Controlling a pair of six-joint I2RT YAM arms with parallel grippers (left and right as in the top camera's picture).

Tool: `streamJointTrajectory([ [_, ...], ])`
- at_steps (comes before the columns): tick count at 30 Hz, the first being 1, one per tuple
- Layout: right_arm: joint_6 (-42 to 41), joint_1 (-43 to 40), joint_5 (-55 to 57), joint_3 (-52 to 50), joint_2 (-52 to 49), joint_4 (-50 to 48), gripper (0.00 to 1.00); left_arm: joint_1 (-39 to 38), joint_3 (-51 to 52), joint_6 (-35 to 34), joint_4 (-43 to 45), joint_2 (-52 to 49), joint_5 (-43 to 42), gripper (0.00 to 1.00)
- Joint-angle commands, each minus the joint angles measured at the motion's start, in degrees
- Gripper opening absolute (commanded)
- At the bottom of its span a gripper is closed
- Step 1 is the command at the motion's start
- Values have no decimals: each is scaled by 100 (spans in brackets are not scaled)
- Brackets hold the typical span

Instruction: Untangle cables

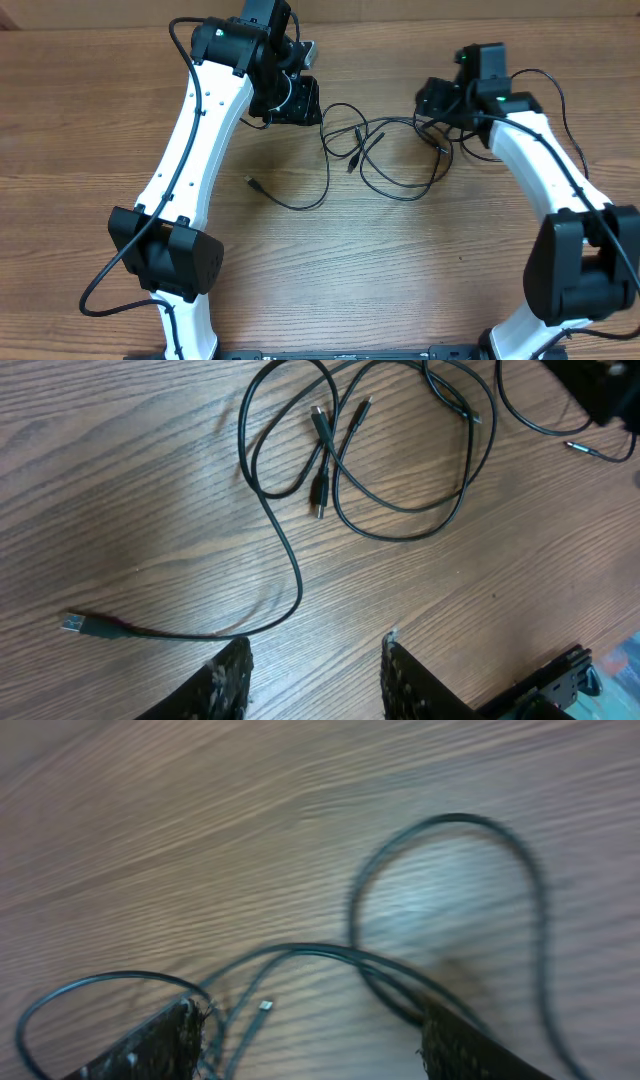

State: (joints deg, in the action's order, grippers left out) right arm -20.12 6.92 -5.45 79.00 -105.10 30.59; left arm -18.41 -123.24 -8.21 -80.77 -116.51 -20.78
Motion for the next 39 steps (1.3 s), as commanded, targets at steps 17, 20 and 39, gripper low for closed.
streamJointTrajectory([
  [17,-52,31,87,3512,-1565,2712,100,-37,-22,48,-28,-26,37,41],
  [20,-116,31,85,3403,-1764,2581,100,-37,-22,48,-42,-26,37,42],
  [39,-1316,48,450,3193,-2944,1980,81,-37,-22,46,-66,-26,37,41],
])
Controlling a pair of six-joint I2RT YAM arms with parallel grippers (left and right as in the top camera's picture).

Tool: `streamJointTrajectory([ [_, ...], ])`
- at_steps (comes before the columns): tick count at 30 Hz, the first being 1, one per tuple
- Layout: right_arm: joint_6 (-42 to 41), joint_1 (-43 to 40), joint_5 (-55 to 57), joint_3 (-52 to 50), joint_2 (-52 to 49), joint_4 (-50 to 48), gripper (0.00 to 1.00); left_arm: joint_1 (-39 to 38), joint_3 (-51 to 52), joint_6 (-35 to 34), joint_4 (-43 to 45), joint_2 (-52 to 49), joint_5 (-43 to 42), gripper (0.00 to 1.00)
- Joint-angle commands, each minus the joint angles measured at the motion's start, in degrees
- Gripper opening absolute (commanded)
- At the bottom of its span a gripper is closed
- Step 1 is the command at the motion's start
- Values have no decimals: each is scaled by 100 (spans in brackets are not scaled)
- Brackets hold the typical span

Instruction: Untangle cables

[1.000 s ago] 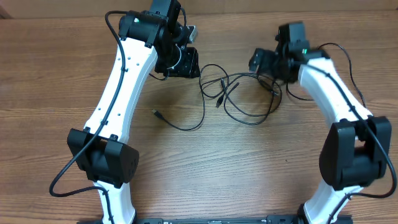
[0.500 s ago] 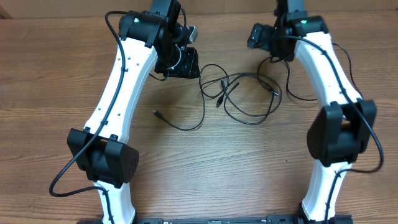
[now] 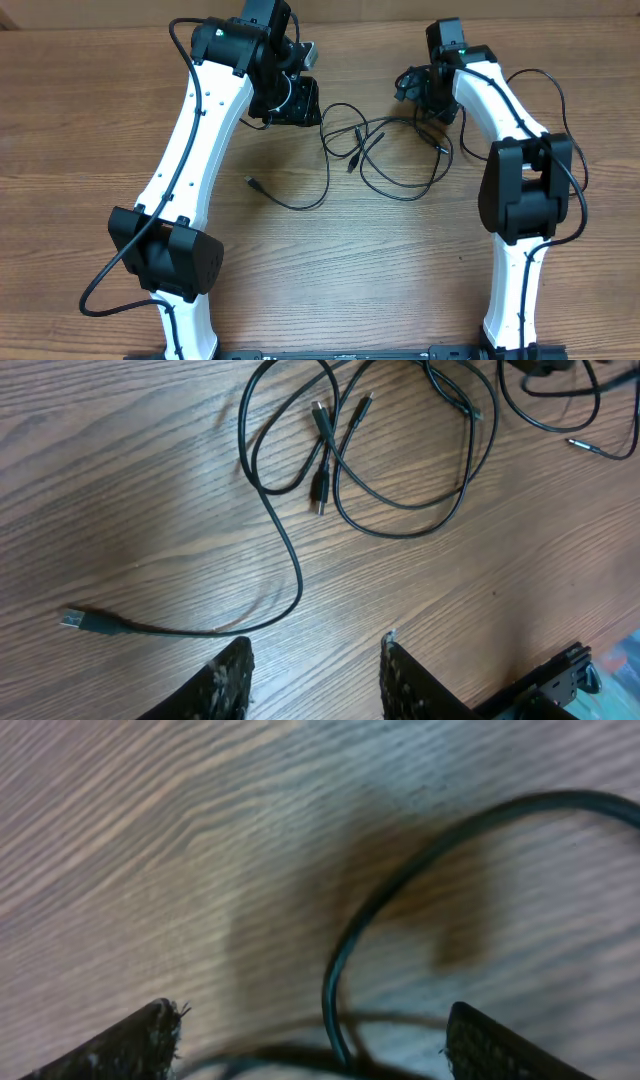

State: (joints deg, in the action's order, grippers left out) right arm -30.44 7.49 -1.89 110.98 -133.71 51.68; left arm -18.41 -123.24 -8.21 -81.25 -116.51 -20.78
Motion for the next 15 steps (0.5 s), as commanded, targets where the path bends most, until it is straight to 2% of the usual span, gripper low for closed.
streamJointTrajectory([
  [1,-284,-9,96,-4,-96,-203,78,-37,-22,48,-20,-26,37,41],
  [3,-284,-9,96,-4,-138,-326,74,-37,-22,48,-20,-26,37,42],
  [12,-302,-9,103,-7,-341,-520,72,-37,-22,48,-17,-26,39,42],
  [14,-302,-9,120,-7,-356,-553,68,-37,-22,48,-15,-26,37,42],
  [15,-308,-9,118,-7,-361,-564,61,-37,-22,48,-17,-26,39,42],
])
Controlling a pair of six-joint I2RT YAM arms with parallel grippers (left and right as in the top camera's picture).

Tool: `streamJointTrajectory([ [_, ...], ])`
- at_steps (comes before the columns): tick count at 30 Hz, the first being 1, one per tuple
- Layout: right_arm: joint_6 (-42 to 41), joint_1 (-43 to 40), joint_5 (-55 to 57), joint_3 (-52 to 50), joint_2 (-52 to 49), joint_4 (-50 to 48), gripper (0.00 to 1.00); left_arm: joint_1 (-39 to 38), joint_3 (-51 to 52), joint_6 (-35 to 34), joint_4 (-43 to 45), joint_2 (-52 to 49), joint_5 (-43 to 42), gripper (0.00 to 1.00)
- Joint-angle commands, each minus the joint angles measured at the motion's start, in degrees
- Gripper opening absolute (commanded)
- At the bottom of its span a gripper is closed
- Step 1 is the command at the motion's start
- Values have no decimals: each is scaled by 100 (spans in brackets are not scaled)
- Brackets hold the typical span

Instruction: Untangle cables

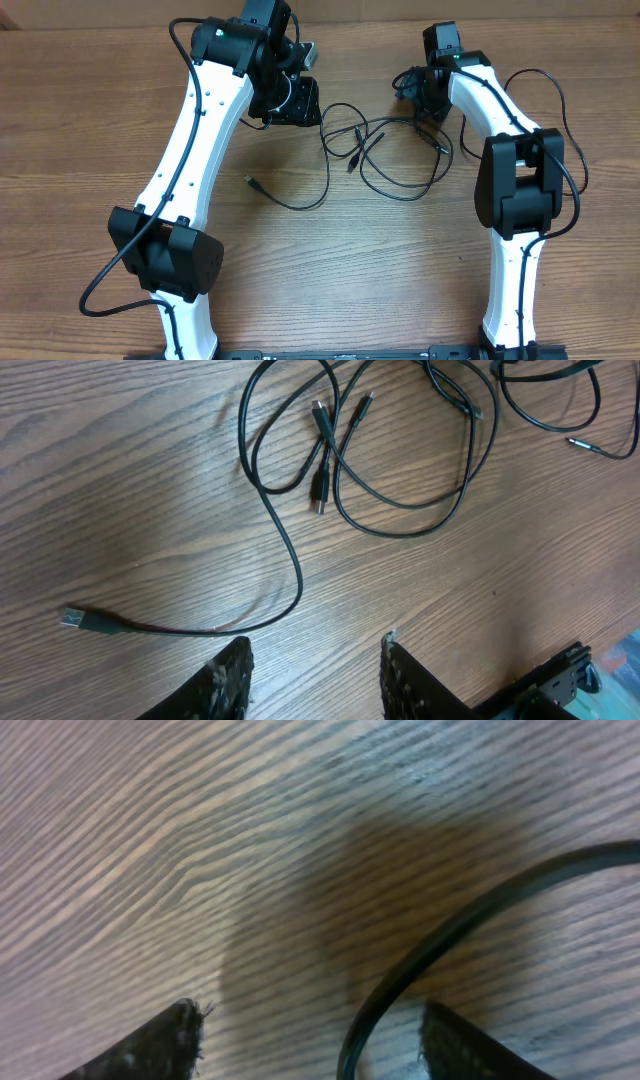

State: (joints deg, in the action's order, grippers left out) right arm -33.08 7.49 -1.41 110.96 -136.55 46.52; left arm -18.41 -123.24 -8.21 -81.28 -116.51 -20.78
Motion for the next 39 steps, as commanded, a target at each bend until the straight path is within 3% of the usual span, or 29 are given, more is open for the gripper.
streamJointTrajectory([
  [1,-63,-9,70,-7,-85,-57,55,-37,-22,48,-13,-26,39,42],
  [5,-146,-9,68,-7,-90,-87,36,-37,-22,48,-15,-26,39,42],
  [9,-146,-9,52,-7,-90,-68,4,-37,-22,48,-13,-26,39,42],
  [15,-116,-33,-372,133,-46,142,4,-37,-22,48,-15,-26,39,42],
  [23,660,-258,-1506,1421,542,955,4,-37,-22,50,-13,-26,42,42],
  [28,654,-402,-2009,2044,1106,1128,4,-37,-22,50,-13,-26,39,42],
  [39,584,-1021,1626,2044,1506,2675,4,-37,-22,50,-17,-26,39,42],
])
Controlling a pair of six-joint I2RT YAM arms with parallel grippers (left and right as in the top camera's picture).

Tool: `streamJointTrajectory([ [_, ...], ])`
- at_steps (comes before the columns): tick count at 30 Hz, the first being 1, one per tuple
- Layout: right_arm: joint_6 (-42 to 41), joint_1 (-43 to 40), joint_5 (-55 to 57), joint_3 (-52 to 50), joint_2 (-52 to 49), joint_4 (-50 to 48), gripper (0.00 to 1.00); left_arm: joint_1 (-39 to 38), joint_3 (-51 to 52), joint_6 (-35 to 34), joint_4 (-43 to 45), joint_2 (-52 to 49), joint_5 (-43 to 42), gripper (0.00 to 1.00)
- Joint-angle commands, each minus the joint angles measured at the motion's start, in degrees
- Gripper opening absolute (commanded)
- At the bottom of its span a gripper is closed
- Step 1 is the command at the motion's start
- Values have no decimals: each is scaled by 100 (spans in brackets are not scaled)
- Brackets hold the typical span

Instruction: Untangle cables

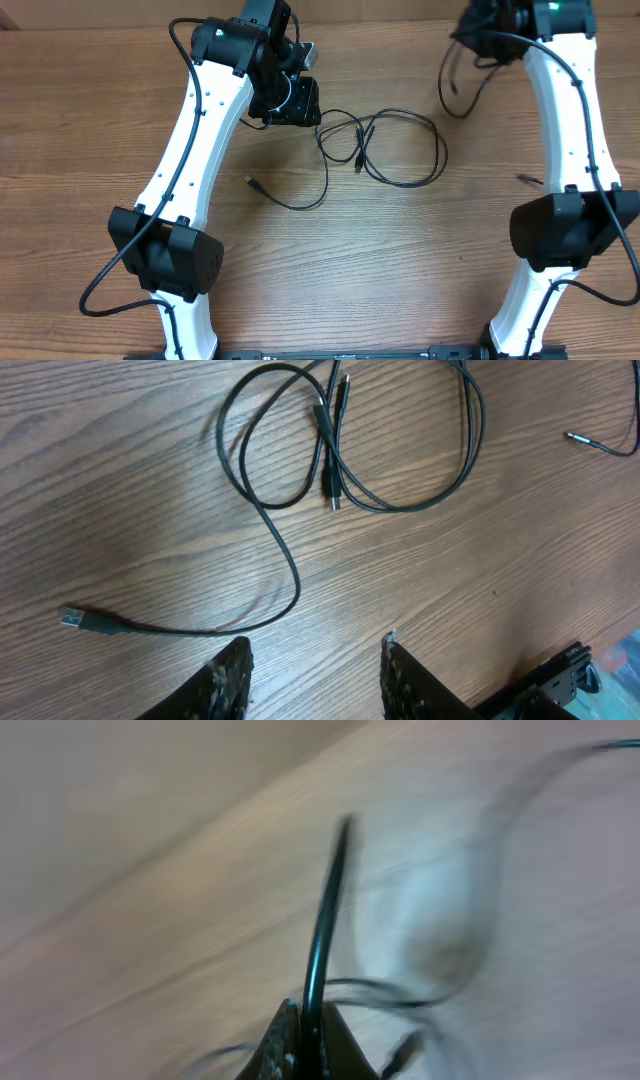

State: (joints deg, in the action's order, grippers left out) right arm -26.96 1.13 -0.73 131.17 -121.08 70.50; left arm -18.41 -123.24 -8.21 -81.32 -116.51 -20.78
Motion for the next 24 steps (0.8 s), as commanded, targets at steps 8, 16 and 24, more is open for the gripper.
streamJointTrajectory([
  [8,-949,-1849,2664,22,-42,1613,4,-37,-22,48,-11,-26,39,42],
  [16,-1582,-3001,2653,22,-42,1923,4,-37,-22,48,-13,-26,39,42],
  [24,-1062,-3233,1757,22,-42,1606,30,-37,-22,48,7,-26,39,42],
])
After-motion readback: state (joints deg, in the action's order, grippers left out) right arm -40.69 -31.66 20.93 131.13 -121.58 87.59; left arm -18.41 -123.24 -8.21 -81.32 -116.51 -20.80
